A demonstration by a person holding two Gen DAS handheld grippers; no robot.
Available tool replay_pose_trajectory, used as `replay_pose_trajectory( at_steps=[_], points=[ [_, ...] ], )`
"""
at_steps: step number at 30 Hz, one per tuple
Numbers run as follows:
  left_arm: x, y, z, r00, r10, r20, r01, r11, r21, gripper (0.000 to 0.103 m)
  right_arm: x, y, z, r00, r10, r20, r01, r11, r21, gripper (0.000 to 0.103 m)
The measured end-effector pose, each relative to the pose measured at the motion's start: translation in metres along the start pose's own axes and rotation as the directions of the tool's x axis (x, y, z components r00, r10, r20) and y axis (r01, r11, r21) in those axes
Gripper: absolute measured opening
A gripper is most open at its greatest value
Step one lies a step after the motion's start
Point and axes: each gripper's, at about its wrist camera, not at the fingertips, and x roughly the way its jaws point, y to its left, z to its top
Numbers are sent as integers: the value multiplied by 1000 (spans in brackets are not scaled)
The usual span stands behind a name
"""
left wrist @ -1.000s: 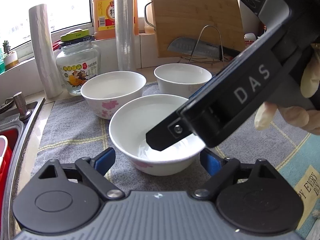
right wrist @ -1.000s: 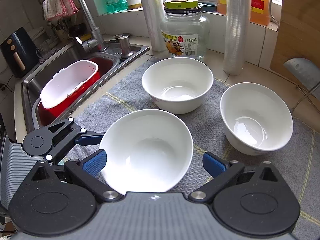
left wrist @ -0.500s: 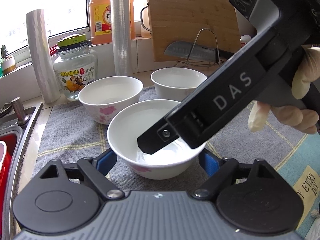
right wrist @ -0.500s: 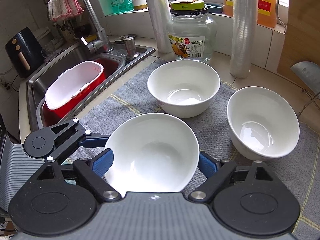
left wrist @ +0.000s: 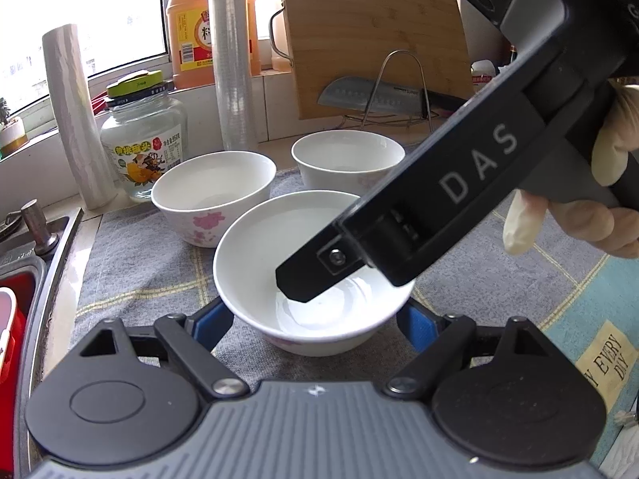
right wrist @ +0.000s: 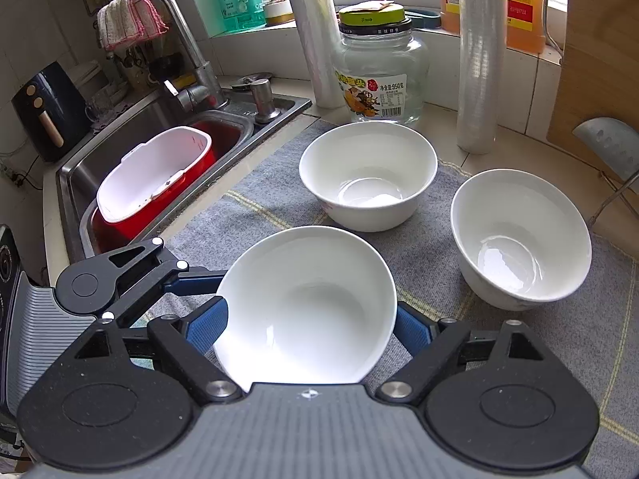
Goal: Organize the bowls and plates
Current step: 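Carry the white bowl with the right gripper toward the plate stack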
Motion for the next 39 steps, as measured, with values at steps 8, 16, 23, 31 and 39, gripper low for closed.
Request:
replay_pose_trajectory(
  at_steps=[8, 16, 23, 31, 39],
  points=[
    [-13, -13, 5, 1000, -25, -14, 26, 999, 46, 88, -19, 1, -13, 1000, -10, 6, 10, 1000, 22, 92],
    [-15, -36, 11, 996, -81, -22, 83, 991, 102, 88, -43, -10, -35, 999, -46, 24, 44, 996, 77, 92],
    [-7, -68, 24, 987, -159, -18, 160, 974, 158, 88, -71, -31, -57, 993, -114, 40, 107, 984, 145, 92],
    [7, -105, 36, 969, -245, -23, 244, 945, 217, 88, -103, -57, -84, 980, -191, 51, 175, 959, 225, 92],
    [26, -130, 47, 952, -305, -32, 304, 920, 249, 88, -124, -81, -103, 968, -245, 55, 220, 933, 286, 92]
  ],
)
